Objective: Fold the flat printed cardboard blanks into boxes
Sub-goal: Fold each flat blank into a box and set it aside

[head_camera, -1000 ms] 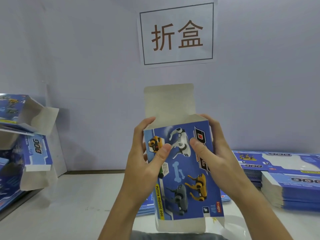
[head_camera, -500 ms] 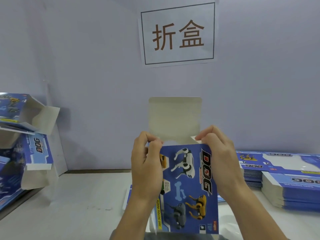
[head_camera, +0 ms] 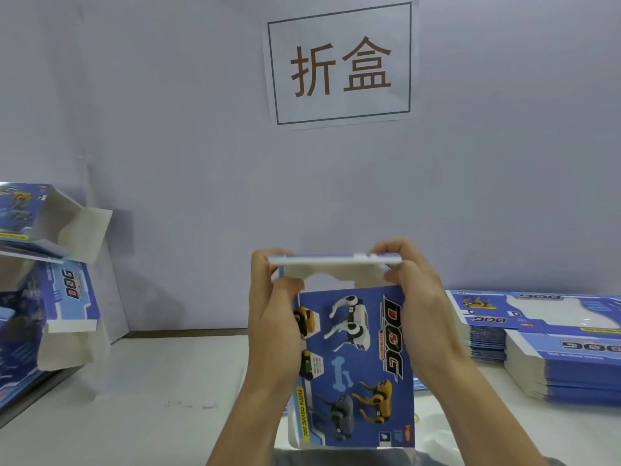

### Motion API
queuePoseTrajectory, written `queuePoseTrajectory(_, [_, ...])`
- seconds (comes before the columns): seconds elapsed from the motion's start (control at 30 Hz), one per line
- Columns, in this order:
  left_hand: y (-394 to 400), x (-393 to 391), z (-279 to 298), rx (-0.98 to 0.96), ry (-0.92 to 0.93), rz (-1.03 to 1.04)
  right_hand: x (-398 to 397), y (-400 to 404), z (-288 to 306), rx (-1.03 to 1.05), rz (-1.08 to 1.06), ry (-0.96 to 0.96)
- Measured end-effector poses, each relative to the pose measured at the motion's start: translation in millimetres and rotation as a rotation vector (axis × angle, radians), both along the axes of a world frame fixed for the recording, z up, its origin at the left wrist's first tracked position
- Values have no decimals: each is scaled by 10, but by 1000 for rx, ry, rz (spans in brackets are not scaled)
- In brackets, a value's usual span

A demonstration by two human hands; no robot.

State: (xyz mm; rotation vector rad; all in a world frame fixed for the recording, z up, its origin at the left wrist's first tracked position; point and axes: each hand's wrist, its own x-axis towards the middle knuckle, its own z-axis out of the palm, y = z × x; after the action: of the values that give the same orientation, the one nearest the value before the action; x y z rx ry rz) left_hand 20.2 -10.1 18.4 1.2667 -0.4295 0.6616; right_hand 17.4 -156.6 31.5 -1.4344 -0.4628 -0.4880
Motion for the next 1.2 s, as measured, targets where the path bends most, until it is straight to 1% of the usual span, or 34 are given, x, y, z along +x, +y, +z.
queuePoseTrajectory(0.13, [36,-20,0,-183,34,-157,-31,4,-44,117,59,27])
queuePoseTrajectory(0.17, [37,-29,4,-177,43,-154,-44,12,-45,122,59,23])
queuePoseTrajectory(0.27, [24,-38,-3,5,41,-74,-75,40,-34,31,33,-64])
queuePoseTrajectory(0.33, [32,-20,-25,61,21,-87,-72,33,-35,1,41,-87])
queuePoseTrajectory(0.43, [65,-11,-29,62,13,-133,-61,1,-36,50,98,-62])
queuePoseTrajectory(0.63, [125,31,-59,76,28,-141,-35,-15,-60,72,134,-76])
queuePoseTrajectory(0.83, [162,49,-35,-20,12,-251,12,-60,-92,133,178,-21])
queuePoseTrajectory(0.97, [163,58,-51,-47,28,-260,10,-62,-103,163,226,-26])
queuePoseTrajectory(1.1, [132,41,-26,-41,41,-199,7,-32,-100,157,174,-37])
queuePoseTrajectory(1.2, [147,41,-34,-37,29,-226,22,-25,-115,186,168,-44])
